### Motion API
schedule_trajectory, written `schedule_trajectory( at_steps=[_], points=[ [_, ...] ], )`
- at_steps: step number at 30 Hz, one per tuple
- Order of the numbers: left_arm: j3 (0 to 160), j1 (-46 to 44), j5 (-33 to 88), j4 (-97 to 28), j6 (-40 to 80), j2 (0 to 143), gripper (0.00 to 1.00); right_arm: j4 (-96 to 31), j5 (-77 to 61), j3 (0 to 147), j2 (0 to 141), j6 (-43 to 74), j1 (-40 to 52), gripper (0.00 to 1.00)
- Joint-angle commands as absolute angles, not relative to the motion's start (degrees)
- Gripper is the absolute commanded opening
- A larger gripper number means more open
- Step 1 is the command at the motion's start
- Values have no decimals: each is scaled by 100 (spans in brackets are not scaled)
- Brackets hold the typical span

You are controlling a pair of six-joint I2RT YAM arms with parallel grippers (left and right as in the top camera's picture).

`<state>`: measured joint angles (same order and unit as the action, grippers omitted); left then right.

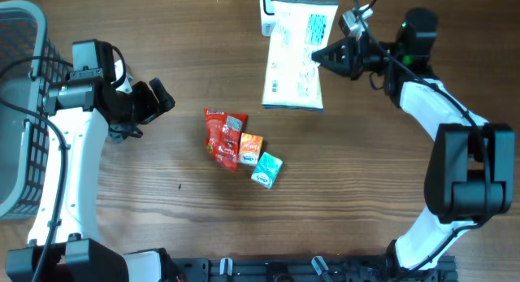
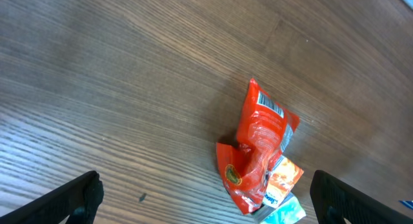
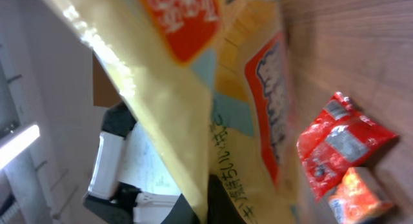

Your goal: Scan the item barcode

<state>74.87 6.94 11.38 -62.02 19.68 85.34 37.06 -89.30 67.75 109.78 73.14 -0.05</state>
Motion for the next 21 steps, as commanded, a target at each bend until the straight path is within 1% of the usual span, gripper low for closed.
schedule_trajectory(
  at_steps=[1,2,3,4,10,17,21],
  points=[
    [7555,727,1100,-6200,2018,8556,100,5961,-9155,6895,10584,10189,1,4],
    [7555,725,1100,-6198,2018,8556,100,6705,-9124,6895,10584,10790,1,4],
    [7555,727,1100,-6200,2018,8556,100,6897,-9089,6893,10586,10940,1,4],
    [7555,727,1103,-6200,2018,8556,100,6890,-9126,6888,10591,10672,1,4],
    [7555,725,1100,-6198,2018,8556,100,6617,-9258,6888,10595,9915,3,5],
    [7555,725,1100,-6198,2018,8556,100,6639,-9135,6888,10595,9745,-25,5],
    [7555,727,1103,-6198,2018,8556,100,6635,-8862,6890,10595,9443,-97,5]
  ],
)
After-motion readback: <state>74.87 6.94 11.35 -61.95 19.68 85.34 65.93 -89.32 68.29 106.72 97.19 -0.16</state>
